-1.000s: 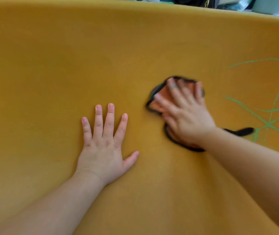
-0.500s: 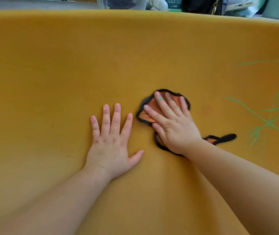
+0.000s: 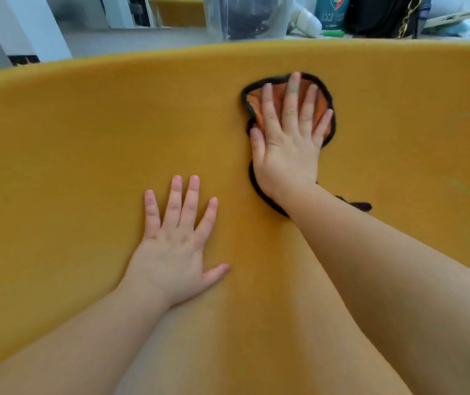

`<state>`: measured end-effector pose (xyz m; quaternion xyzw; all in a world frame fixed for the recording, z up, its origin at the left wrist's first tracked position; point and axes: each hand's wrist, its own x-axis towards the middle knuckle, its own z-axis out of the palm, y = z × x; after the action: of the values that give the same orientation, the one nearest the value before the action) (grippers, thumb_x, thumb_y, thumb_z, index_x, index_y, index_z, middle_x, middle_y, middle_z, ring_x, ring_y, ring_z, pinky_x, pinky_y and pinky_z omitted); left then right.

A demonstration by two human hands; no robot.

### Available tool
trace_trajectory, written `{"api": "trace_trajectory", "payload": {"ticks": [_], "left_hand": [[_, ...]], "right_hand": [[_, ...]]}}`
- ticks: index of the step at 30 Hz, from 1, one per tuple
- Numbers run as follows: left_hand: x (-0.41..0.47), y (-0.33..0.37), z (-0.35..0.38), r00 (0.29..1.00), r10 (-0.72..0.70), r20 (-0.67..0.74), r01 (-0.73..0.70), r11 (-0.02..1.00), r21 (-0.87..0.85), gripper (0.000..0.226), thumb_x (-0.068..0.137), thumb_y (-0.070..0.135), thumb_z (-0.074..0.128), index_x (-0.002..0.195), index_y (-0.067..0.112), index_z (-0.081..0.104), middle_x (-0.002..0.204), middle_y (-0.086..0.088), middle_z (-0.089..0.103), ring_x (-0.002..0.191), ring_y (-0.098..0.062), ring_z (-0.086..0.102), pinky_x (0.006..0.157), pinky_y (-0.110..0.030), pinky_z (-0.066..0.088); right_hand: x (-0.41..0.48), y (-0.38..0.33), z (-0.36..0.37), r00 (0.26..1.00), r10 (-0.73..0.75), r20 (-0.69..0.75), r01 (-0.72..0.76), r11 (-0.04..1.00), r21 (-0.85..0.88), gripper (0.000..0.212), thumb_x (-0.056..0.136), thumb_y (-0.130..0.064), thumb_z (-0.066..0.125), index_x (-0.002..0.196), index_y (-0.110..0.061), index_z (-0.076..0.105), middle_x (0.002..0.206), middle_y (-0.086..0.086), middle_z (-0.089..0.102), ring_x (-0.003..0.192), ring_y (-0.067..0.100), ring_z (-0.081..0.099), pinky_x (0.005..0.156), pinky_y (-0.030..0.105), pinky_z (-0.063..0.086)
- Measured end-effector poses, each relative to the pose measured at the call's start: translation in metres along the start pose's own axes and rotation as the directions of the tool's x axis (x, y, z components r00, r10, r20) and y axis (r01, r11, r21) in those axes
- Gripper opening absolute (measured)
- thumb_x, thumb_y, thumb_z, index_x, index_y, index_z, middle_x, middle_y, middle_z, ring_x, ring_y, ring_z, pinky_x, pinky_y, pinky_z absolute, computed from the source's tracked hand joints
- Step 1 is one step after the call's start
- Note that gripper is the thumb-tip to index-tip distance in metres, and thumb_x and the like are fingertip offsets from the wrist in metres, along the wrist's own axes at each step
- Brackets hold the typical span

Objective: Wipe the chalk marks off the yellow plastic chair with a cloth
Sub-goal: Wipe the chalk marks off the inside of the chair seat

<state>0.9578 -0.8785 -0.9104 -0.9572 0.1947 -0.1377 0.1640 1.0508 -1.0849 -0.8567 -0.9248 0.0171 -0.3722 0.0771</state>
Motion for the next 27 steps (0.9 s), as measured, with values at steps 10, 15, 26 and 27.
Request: {"api": "trace_trajectory", "payload": {"ticks": [10,15,26,27], "left_hand": [[0.001,0.002,0.003,0.999,0.033,0.003,-0.033,0.999,0.001,0.109,0.082,0.087,0.011,0.155,0.012,-0.016,0.155,-0.029,-0.036,0.144,-0.047,-0.033,0.110,-0.075,-0.008],[0.000,0.002,0.001,1.000,0.030,-0.001,-0.030,0.999,-0.009,0.109,0.081,0.088,0.009,0.154,0.010,-0.018,0.155,-0.026,-0.037,0.144,-0.046,-0.033,0.111,-0.074,-0.006],[0.002,0.004,0.004,0.999,0.038,-0.017,-0.038,0.999,0.015,0.110,0.081,0.087,0.010,0.154,0.008,-0.012,0.160,-0.022,-0.031,0.147,-0.043,-0.028,0.112,-0.074,-0.005],[0.002,0.004,0.004,0.999,0.038,-0.019,-0.037,0.999,0.022,0.110,0.081,0.087,0.009,0.154,0.008,-0.013,0.159,-0.022,-0.032,0.147,-0.044,-0.029,0.112,-0.074,-0.005]], "right_hand": [[0.005,0.077,-0.005,0.992,0.103,-0.070,-0.106,0.993,-0.044,0.065,0.100,-0.044,0.040,0.161,-0.038,0.020,0.172,0.009,0.007,0.158,0.034,0.007,0.123,0.063,0.001],[0.001,0.035,0.000,0.859,0.499,-0.116,-0.493,0.866,0.080,0.066,0.101,-0.046,0.030,0.163,-0.034,0.013,0.172,0.006,0.002,0.158,0.035,0.002,0.122,0.065,0.003],[-0.039,0.213,-0.042,0.802,-0.473,0.365,0.575,0.777,-0.257,0.060,0.101,-0.046,0.039,0.158,-0.039,0.022,0.169,0.002,0.021,0.153,0.034,0.024,0.124,0.056,0.008],[-0.041,0.216,-0.049,0.902,-0.281,0.327,0.379,0.878,-0.292,0.060,0.102,-0.047,0.036,0.159,-0.037,0.022,0.171,0.005,0.015,0.155,0.036,0.017,0.124,0.056,0.003]]}}
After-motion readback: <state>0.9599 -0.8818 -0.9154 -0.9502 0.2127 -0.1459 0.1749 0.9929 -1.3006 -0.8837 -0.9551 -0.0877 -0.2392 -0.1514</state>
